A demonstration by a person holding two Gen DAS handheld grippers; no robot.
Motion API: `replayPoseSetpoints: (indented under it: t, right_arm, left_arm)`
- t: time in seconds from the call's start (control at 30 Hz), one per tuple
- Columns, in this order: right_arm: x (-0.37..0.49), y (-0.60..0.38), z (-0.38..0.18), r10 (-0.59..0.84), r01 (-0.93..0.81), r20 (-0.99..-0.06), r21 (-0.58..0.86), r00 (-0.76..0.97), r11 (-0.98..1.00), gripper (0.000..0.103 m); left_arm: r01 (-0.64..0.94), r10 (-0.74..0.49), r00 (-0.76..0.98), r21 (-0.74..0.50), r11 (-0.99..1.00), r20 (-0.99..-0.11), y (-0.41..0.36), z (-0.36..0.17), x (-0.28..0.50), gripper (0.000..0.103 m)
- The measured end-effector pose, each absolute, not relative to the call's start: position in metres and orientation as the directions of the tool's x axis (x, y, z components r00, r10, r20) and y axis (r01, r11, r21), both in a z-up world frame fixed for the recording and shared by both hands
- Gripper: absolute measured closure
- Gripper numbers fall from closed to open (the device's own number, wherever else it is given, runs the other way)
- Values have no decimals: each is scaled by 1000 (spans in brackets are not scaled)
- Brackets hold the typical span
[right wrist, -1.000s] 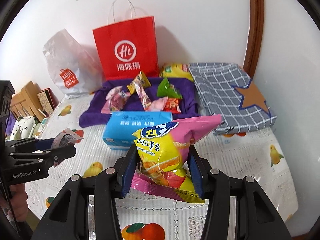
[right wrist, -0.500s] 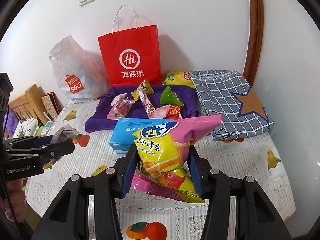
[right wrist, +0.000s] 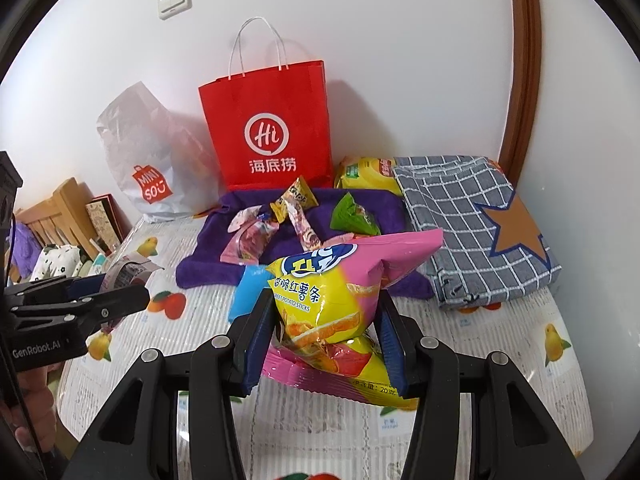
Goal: Organize snacks
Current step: 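Carry the chip bag and white biscuit packet over the purple towel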
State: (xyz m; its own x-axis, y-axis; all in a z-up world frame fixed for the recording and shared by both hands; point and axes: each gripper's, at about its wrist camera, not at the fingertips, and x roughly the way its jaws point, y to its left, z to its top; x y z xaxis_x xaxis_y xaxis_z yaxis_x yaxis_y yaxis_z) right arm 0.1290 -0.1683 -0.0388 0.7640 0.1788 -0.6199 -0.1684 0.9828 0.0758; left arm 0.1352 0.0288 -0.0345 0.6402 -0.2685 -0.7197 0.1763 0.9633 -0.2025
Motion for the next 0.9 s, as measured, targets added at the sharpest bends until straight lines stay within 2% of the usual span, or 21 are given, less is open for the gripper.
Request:
replayPoseSetpoints:
  t: [0.9]
  right_arm:
    - [289,-142,-34,221,-231,-617,65,755,971,54]
  left_arm:
    - [125,-209,640,-168,978,-739,43,-42,261,54]
